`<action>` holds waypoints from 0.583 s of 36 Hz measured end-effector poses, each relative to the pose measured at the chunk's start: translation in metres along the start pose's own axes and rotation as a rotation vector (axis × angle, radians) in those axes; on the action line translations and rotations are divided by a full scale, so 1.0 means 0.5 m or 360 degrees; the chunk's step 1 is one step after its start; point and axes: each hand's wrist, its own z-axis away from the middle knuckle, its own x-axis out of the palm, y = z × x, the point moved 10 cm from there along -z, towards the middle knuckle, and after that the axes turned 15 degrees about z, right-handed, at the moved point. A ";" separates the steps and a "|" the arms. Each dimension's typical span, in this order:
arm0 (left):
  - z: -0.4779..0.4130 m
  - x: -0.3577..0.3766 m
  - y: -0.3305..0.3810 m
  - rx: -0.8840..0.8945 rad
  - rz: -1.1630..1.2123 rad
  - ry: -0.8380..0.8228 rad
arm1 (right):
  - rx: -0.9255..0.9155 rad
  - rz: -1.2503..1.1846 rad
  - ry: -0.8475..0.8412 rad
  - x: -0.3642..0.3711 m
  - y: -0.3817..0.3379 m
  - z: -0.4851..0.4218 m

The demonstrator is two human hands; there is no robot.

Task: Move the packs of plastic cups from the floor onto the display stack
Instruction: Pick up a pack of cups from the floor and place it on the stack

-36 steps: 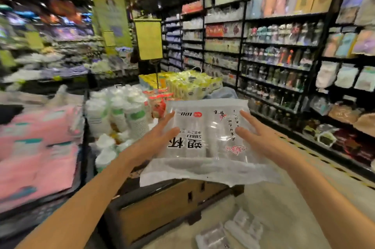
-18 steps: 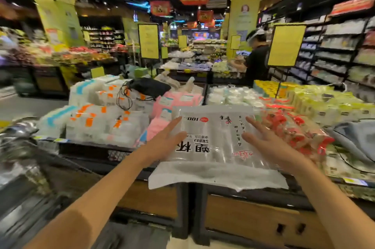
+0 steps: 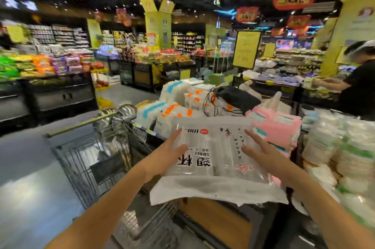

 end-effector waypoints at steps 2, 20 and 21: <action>-0.005 -0.052 -0.020 -0.0034 0.0001 0.0084 | -0.0057 0.0016 -0.0045 0.037 -0.036 -0.041; -0.073 -0.289 -0.106 -0.0153 -0.0031 0.0661 | -0.0494 -0.0045 -0.0449 0.243 -0.202 -0.374; -0.079 -0.298 -0.107 -0.0168 -0.0045 0.0701 | -0.0515 -0.0034 -0.0453 0.248 -0.209 -0.394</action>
